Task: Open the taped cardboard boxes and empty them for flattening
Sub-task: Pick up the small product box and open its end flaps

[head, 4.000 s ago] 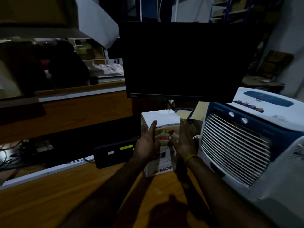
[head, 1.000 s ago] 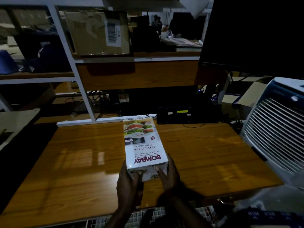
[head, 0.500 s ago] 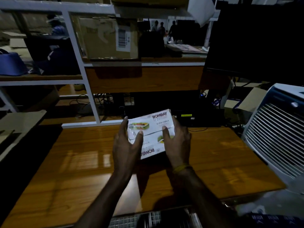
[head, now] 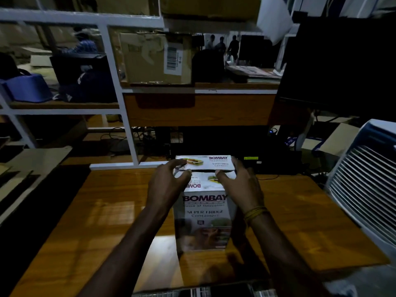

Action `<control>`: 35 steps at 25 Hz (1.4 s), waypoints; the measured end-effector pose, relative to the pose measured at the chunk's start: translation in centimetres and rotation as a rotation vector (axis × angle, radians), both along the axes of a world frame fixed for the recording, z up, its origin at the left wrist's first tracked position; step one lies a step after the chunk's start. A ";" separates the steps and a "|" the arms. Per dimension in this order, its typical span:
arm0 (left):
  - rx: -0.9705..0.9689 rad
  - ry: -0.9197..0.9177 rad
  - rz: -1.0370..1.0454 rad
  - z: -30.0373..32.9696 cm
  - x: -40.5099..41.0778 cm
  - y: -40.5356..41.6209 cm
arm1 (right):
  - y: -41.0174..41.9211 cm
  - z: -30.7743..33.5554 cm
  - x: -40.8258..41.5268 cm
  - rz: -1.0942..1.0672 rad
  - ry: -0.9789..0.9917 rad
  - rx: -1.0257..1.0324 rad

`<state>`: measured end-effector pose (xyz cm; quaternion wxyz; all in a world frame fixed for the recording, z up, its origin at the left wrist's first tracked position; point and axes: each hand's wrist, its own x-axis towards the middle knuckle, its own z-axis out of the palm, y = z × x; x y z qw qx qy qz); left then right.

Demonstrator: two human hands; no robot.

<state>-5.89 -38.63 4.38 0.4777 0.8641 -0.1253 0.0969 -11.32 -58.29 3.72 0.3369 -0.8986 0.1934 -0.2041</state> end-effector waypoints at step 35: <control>0.757 0.160 -0.325 5.2 5.3 -1.3 | -0.9 2.8 4.5 0.455 0.140 -0.311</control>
